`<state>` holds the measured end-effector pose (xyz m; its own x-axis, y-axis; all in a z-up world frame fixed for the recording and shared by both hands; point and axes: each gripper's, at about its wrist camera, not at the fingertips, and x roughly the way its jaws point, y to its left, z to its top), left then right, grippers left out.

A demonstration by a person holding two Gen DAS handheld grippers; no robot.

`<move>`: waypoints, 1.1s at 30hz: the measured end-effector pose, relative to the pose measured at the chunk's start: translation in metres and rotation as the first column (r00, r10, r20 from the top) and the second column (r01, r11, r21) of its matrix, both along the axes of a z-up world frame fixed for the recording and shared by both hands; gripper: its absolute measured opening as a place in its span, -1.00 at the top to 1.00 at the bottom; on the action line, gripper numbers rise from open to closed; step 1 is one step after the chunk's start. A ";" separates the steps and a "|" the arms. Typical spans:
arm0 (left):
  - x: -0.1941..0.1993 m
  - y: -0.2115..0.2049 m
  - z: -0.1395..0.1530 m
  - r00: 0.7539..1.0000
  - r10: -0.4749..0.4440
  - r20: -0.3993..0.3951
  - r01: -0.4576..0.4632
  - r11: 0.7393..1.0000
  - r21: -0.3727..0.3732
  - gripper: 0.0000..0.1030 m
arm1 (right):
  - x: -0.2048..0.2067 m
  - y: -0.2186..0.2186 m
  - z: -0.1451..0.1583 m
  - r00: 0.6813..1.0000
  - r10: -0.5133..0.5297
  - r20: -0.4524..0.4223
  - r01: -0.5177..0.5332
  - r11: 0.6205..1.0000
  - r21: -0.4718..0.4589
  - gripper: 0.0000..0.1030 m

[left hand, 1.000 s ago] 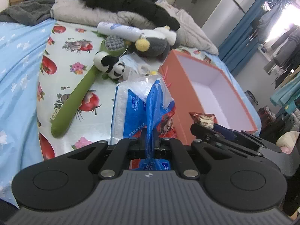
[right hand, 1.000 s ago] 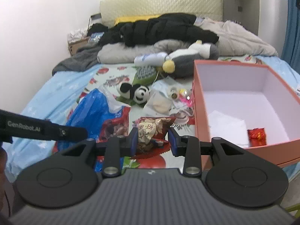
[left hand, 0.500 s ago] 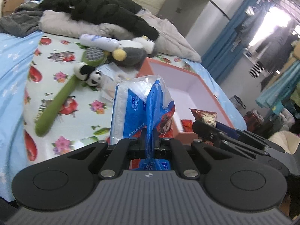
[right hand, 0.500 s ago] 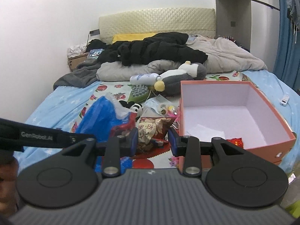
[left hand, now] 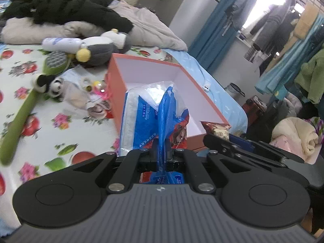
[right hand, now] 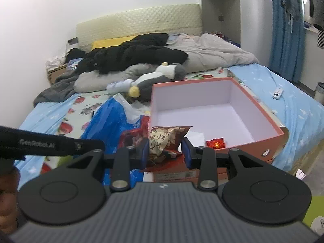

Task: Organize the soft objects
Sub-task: 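Lift the snack packet and blue bag with both tools toward the box, then open both tools to drop the snack packet and blue bag into the box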

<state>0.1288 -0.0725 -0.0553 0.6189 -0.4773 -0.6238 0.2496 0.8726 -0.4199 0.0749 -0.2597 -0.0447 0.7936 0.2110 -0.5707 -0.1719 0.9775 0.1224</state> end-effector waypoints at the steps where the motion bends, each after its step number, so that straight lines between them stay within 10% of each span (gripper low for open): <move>1: 0.008 -0.005 -0.001 1.000 -0.009 -0.004 0.009 1.000 0.000 0.92 | 0.005 -0.004 -0.002 1.000 -0.012 -0.001 0.012 1.000 0.002 0.27; 21: 0.218 -0.077 -0.063 0.989 -0.108 -0.104 0.112 0.993 0.033 0.91 | 0.157 -0.067 -0.071 0.987 -0.114 -0.116 0.117 0.993 0.021 0.26; 33: 0.255 -0.087 -0.095 0.982 -0.123 -0.143 0.133 0.989 0.064 0.90 | 0.197 -0.084 -0.111 0.966 -0.153 -0.210 0.158 0.987 0.008 0.09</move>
